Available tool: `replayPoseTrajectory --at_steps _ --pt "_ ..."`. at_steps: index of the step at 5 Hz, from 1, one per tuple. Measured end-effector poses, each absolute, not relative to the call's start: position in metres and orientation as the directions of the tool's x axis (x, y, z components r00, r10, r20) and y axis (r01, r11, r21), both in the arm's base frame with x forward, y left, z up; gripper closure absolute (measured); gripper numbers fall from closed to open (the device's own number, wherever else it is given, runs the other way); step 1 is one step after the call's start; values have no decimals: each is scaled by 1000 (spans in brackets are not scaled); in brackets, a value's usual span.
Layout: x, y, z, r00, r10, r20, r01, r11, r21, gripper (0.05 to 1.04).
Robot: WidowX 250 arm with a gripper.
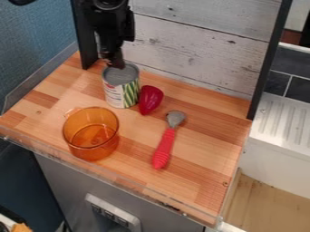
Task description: Move the can to the left of the orange bowl
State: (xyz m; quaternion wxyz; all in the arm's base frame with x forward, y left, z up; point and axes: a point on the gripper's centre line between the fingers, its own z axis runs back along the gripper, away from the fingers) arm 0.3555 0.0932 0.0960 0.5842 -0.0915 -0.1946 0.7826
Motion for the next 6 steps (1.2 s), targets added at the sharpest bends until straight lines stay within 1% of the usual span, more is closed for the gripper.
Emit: replayPoseTrajectory --at_steps 1,2,4,5,6 --pt "363 91 103 -462 887 30 -811 -408 -419 84" --pt "375 92 91 -573 819 -5 -770 -541 -338 84" --pt "396 87 79 -656 752 -68 -722 -651 -234 84" --pt "397 89 72 -677 732 -80 -704 -675 -219 84" --pt "398 86 65 -679 726 -110 -698 -685 -209 84"
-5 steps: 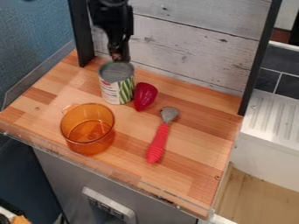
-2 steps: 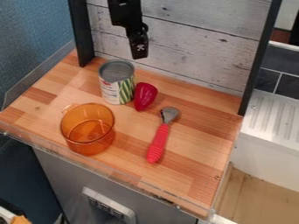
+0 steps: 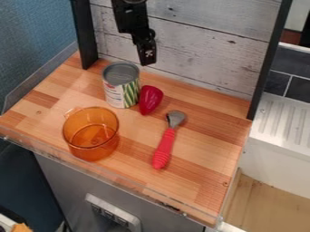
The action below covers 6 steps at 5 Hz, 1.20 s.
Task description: Move the can to the left of the orange bowl
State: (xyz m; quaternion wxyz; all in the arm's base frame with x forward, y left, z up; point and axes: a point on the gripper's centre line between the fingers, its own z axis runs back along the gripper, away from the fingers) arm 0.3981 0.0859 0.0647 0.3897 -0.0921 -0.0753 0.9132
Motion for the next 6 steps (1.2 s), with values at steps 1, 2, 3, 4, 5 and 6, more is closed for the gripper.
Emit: replayPoseTrajectory --at_steps 1,2,3,4,5,6 --pt "396 87 52 -674 725 -140 -704 -688 -177 84" --pt "395 86 42 -668 732 -135 -712 -681 -168 84" --pt "393 86 32 -676 727 -125 -710 -687 -156 84" --pt "388 88 28 -682 724 -105 -709 -689 -152 84" --pt "374 97 18 -704 708 -54 -697 -704 -137 84" --pt "355 120 24 -750 662 -5 -653 -741 -154 84"
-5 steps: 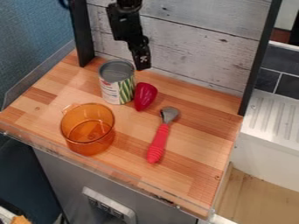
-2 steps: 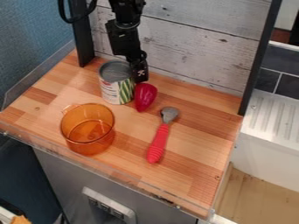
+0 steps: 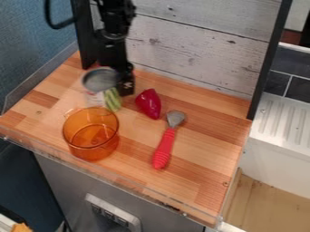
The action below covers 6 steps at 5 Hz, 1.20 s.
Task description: Move the can to the left of the orange bowl
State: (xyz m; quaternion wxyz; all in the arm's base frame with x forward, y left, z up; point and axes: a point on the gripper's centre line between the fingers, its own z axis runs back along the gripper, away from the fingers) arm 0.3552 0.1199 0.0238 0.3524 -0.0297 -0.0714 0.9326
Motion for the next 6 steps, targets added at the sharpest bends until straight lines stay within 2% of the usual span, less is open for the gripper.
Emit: replayPoseTrajectory --at_steps 2,4,6 --pt "335 147 41 -781 622 45 -617 -761 -202 84" --pt "313 176 41 -822 561 103 -569 -793 -218 83" --pt "290 178 42 -798 588 132 -602 -767 -220 84"
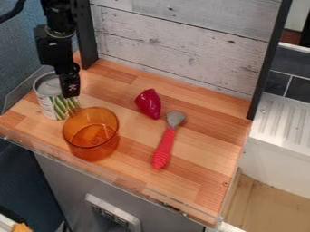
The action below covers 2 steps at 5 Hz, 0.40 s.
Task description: Move the can to the left of the orange bowl
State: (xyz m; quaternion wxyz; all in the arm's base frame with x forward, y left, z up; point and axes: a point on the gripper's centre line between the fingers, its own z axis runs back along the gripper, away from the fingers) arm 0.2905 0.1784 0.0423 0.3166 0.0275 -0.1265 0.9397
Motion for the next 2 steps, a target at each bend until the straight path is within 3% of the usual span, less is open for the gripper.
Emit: replayPoseTrajectory --at_steps 2 --pt "275 187 49 -793 588 160 -609 -754 -247 84"
